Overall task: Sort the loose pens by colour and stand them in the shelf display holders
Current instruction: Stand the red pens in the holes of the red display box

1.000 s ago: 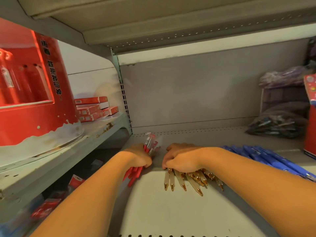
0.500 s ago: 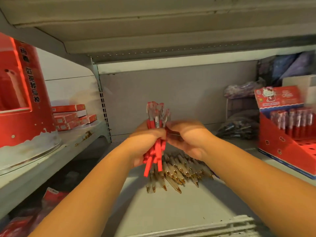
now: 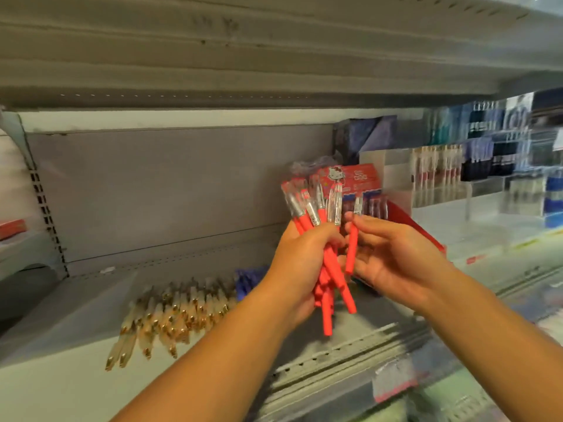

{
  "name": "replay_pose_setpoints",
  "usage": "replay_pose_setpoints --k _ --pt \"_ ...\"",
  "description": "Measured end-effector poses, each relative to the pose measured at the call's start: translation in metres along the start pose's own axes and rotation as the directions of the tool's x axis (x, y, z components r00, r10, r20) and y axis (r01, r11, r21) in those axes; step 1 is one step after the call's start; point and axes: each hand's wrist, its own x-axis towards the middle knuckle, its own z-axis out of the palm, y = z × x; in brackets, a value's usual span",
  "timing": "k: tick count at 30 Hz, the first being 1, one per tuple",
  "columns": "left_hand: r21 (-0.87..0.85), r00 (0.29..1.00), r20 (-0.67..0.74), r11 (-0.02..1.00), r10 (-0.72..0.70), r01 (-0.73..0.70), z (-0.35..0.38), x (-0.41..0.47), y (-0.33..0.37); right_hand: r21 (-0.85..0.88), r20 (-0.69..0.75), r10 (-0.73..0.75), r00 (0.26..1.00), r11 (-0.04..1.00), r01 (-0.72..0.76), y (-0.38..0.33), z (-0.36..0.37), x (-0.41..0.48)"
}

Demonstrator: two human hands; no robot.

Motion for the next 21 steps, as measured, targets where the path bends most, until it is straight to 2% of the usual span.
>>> replay_pose_setpoints --k 3,6,14,18,21 --pt "-0.075 1.000 0.030 0.997 0.010 -0.008 0.037 0.015 -0.015 0.005 0.002 -0.023 1.000 1.000 0.023 -0.025 -0.037 -0.002" --pt "-0.119 1.000 0.001 0.993 0.024 -0.024 0.070 0.031 -0.027 -0.019 0.033 -0.031 0.999 0.999 0.031 -0.049 -0.079 0.005" --pt "-0.058 0.960 -0.271 0.995 0.063 -0.082 0.133 0.080 -0.062 -0.035 0.093 0.062 0.994 0.998 -0.059 -0.106 -0.162 0.045" --pt "-0.013 0.921 -0.376 0.994 0.099 -0.112 0.146 0.098 -0.068 -0.145 0.158 0.108 0.981 0.986 -0.085 -0.114 -0.173 0.072" --pt "0.022 0.897 -0.423 0.991 0.126 -0.129 0.144 0.109 -0.062 -0.243 0.204 0.064 0.977 0.970 -0.013 -0.113 -0.170 0.089"
